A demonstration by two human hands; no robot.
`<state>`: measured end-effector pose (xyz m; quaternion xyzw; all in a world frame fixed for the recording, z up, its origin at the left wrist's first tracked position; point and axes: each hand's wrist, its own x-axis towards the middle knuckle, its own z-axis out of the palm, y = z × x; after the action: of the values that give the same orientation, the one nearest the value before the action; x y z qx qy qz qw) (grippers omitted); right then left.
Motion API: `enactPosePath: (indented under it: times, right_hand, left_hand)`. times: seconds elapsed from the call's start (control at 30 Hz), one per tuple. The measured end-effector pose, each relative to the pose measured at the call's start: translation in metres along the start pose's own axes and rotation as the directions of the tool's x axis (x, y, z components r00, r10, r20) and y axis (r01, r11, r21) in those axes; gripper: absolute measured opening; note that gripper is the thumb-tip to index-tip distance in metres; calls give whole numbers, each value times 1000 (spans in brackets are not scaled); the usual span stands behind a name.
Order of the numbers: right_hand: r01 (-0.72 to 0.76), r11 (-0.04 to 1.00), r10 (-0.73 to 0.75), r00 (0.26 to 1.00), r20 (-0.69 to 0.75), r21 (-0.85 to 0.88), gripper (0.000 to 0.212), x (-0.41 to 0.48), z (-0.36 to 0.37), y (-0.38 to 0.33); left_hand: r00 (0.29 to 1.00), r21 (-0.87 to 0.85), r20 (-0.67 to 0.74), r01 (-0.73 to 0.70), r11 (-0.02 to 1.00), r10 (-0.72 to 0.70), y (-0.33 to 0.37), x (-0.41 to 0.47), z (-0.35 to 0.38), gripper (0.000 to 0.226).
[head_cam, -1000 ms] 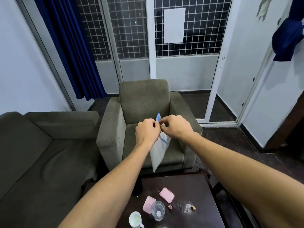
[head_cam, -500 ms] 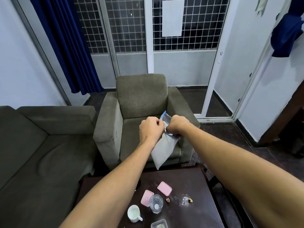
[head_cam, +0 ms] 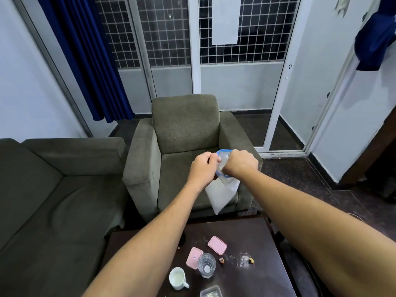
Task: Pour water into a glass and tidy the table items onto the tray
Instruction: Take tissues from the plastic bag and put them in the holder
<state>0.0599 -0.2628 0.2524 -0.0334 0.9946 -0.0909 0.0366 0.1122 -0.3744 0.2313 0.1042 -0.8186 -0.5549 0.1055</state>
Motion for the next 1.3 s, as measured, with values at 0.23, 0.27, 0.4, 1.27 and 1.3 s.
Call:
enactPosePath:
  times: [0.23, 0.27, 0.4, 1.27, 1.3]
  right_hand:
    - [57, 994, -69, 989, -134, -94, 41, 4, 3, -4]
    - [42, 997, -51, 989, -141, -67, 48, 5, 5, -4]
    - [13, 1000, -15, 989, -144, -12, 49, 8, 6, -4]
    - [5, 995, -22, 985, 170, 102, 5, 17, -8, 40]
    - [-11, 994, -11, 979, 202, 105, 3, 19, -8, 43]
  left_hand:
    - [999, -46, 32, -12, 999, 14, 3, 4, 0, 32]
    - [999, -44, 36, -15, 999, 16, 4, 5, 0, 33]
    - [999, -74, 41, -22, 997, 25, 6, 7, 2, 33]
    - [992, 88, -3, 127, 988, -127, -12, -18, 62, 32]
    - [987, 71, 46, 151, 986, -155, -14, -21, 65, 28]
